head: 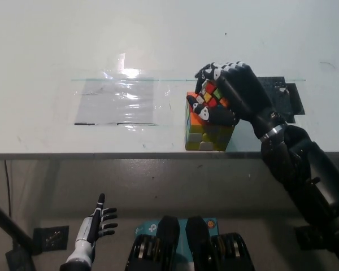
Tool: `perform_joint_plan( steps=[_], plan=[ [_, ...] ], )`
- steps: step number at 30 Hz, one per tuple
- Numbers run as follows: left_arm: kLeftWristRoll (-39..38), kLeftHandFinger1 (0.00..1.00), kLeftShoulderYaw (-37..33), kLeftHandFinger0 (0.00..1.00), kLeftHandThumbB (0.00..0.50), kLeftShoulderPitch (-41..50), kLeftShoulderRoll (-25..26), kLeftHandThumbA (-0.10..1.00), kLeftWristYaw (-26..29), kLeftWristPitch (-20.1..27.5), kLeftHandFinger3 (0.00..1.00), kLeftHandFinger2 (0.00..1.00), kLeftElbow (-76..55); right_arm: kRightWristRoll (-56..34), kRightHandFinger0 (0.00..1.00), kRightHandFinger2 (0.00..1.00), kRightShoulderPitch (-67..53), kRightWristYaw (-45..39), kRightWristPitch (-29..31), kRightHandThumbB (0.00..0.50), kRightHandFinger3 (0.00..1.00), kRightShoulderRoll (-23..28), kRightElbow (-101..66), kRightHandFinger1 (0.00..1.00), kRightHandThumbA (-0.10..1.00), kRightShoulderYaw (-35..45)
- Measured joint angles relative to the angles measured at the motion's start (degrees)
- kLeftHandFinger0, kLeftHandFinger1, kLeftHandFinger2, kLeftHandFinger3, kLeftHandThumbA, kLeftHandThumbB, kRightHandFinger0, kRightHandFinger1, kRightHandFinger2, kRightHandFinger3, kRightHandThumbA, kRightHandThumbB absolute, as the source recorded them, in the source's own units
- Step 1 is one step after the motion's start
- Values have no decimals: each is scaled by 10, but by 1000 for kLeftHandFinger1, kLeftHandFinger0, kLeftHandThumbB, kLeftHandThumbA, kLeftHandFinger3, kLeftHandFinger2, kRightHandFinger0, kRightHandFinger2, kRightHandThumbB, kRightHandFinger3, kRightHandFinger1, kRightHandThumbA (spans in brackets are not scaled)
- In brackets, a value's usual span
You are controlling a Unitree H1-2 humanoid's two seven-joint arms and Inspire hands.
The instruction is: The robot uses its right hand to pick up the small cube kept on the middle on the desk and place it on the bigger cube kept next to it
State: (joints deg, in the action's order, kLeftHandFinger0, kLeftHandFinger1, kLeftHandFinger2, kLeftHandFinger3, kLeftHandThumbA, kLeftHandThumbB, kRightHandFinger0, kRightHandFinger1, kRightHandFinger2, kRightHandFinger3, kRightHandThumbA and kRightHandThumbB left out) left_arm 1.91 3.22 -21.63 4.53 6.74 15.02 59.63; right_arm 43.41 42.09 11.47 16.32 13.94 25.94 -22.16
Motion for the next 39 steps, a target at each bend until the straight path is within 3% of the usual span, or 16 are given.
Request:
perform_joint_plan(
  steps=[1, 4, 5, 6, 7, 8, 9, 10, 11, 15, 22, 27, 31, 34, 35, 39],
  plan=[
    [0, 705, 0, 761, 201, 0, 1, 1000, 0, 0, 789, 775, 0, -1, 0, 310, 0, 0, 0, 0, 589, -1, 1, 1, -100, 0],
    [0, 672, -1, 727, 187, 0, 2, 1000, 0, 0, 745, 737, -1, -1, 0, 294, 0, 0, 1, 15, 968, -3, 5, 11, -84, -1],
    [0, 681, -2, 736, 196, 0, 2, 1000, 0, 0, 748, 746, -1, -1, 78, 389, 0, -1, 1, 16, 1000, -5, 10, 127, 93, -3],
    [0, 665, -2, 723, 188, 0, 3, 1000, 0, 0, 726, 723, -1, 0, 271, 540, 0, -1, 1, 57, 1000, -6, 11, 351, 291, -4],
    [1, 662, -3, 720, 192, 0, 3, 1000, 0, 0, 723, 720, -1, 1, 490, 834, 1, -2, 0, 122, 1000, -7, 10, 631, 479, -6],
    [0, 682, -3, 726, 195, 0, 3, 1000, 0, 0, 742, 750, -1, 5, 577, 961, 3, -5, -4, 191, 1000, -6, 8, 748, 557, -10],
    [1, 674, -3, 713, 190, 0, 3, 1000, 0, 0, 731, 741, -1, 8, 732, 1000, 4, -7, -8, 218, 1000, -6, 6, 972, 688, -14],
    [1, 668, -4, 705, 192, 0, 3, 1000, 0, 0, 723, 733, -1, 15, 798, 1000, 4, -12, -16, 235, 1000, -6, 3, 1000, 727, -18],
    [1, 654, -4, 694, 190, 0, 3, 1000, 0, 0, 701, 710, 0, 21, 965, 1000, 4, -16, -24, 313, 1000, -6, -2, 1000, 820, -22],
    [1, 662, -4, 707, 190, 0, 3, 1000, 0, 1, 725, 720, 1, 44, 1000, 1000, 4, -42, -55, 393, 1000, -1, -29, 1000, 933, -35],
    [1, 683, -4, 733, 190, 0, 3, 1000, 0, 0, 728, 735, 1, 70, 1000, 1000, 3, -64, -85, 362, 1000, 2, -56, 1000, 892, -46],
    [1, 607, -3, 652, 183, 0, 3, 1000, 0, 0, 665, 665, -2, 77, 1000, 1000, 2, -71, -89, 357, 1000, 2, -69, 1000, 905, -47],
    [1, 619, -4, 677, 194, 0, 3, 1000, 0, 0, 657, 659, -1, 82, 1000, 1000, 2, -73, -91, 378, 1000, 2, -77, 1000, 952, -47],
    [0, 681, -4, 782, 192, 1, 3, 1000, 0, 0, 719, 725, -2, 85, 1000, 1000, -1, -78, -94, 406, 1000, 2, -88, 1000, 1000, -47],
    [0, 621, -4, 706, 196, 1, 3, 1000, 0, 0, 690, 683, -2, 86, 1000, 1000, -2, -79, -94, 421, 1000, 2, -91, 1000, 1000, -47],
    [-1, 637, -3, 697, 208, 3, 3, 1000, 0, 0, 683, 699, -4, 85, 1000, 1000, -11, -96, -98, 431, 1000, 3, -132, 1000, 1000, -42]
  ],
)
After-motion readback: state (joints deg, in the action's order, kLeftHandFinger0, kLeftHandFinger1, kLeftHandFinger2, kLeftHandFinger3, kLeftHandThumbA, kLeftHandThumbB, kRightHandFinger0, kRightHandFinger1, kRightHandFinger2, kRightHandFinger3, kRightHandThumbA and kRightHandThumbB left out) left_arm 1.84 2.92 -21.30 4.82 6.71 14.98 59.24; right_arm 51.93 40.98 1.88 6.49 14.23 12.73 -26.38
